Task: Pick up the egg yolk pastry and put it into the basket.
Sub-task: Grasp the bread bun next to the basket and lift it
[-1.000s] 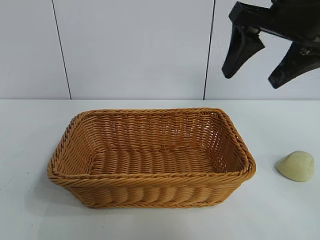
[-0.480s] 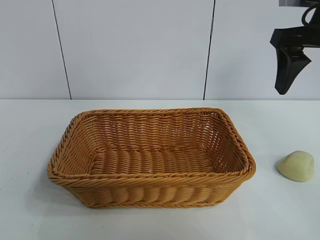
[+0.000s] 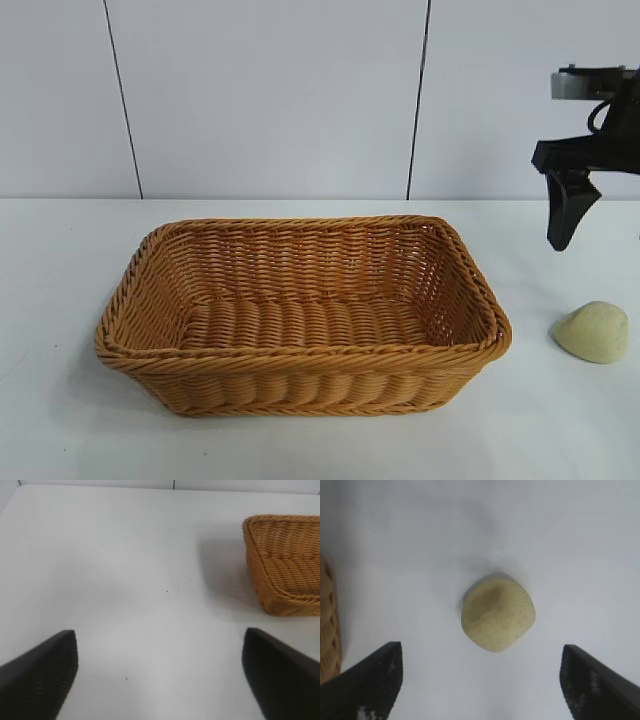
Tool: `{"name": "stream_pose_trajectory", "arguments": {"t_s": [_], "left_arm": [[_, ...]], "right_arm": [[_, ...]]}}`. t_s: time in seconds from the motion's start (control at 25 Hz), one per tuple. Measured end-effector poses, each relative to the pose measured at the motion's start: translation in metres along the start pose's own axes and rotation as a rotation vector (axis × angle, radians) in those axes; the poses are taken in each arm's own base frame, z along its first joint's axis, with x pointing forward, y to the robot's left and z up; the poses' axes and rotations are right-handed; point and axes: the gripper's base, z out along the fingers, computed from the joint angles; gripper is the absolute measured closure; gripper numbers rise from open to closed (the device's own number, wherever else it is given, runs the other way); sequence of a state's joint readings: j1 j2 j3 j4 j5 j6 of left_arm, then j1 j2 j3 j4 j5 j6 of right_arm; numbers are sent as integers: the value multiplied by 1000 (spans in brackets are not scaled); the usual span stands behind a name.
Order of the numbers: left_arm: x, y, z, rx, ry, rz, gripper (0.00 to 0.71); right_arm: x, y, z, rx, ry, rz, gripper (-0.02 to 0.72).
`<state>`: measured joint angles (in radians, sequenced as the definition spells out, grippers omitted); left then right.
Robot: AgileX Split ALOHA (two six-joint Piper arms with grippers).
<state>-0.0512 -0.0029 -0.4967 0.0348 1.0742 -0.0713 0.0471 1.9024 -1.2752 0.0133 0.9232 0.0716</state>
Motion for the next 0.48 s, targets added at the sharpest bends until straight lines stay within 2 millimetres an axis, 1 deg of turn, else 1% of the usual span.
{"name": "stream_pose_trajectory", "arguments": {"t_s": [0.12,0.24,0.4,0.48], "left_arm": [[0,0,0,0,0,0,67],[0,0,0,0,0,0,67],[0,0,0,0,0,0,67],[0,0,0,0,0,0,67]], "right_arm": [[-3,0,24,7,35,1,89],[-5,0,44,8,56,1,89],[-4,-1,63,12,94,9,89],[-3,-1,66,13,103,9,91]]}}
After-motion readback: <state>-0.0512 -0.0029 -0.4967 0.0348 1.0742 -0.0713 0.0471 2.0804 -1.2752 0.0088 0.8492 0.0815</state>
